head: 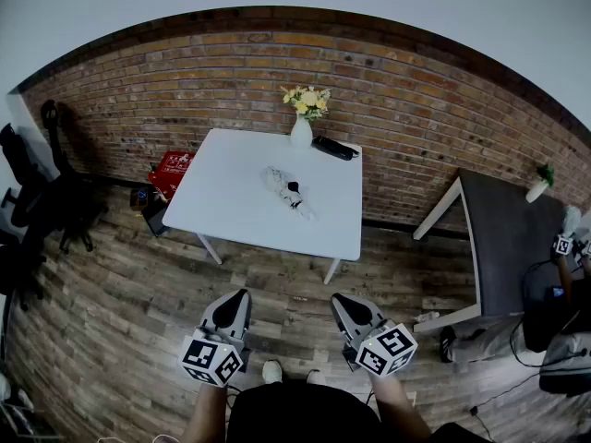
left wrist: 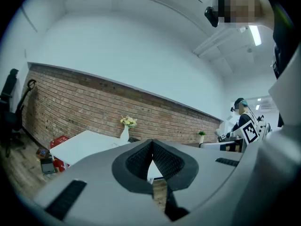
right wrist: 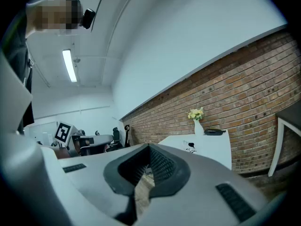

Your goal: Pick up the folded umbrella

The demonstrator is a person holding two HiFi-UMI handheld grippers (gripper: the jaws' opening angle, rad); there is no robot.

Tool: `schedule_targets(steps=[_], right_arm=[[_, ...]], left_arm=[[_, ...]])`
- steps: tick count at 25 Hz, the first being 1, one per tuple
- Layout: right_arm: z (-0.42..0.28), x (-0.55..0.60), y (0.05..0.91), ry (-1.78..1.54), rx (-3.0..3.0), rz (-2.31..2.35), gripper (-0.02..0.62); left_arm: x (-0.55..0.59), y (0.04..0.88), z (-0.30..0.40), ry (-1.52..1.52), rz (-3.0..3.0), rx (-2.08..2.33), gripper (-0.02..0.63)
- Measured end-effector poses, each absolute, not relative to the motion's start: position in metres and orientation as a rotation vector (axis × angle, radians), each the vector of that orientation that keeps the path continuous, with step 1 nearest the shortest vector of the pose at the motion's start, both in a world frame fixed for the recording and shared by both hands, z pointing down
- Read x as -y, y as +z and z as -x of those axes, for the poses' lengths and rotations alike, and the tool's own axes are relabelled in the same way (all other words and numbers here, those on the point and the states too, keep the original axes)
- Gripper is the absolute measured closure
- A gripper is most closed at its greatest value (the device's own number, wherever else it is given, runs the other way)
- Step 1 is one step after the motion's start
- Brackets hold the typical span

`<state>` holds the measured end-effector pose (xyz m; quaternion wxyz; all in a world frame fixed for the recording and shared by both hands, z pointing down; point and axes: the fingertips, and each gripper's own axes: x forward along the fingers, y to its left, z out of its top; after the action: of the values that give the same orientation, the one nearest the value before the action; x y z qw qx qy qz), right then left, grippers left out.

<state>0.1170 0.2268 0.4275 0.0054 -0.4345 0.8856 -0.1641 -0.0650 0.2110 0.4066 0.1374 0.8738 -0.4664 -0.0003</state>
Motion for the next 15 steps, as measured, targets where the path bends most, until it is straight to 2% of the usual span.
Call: schedule_targets(steps=[15], right_arm=[[-0.101, -0.204, 0.426, -0.518, -2.75, 1.388, 0.572]], left_arm=[[-0.182, 0.408, 0.079, -0.011, -2.554, 1.302, 0.592]])
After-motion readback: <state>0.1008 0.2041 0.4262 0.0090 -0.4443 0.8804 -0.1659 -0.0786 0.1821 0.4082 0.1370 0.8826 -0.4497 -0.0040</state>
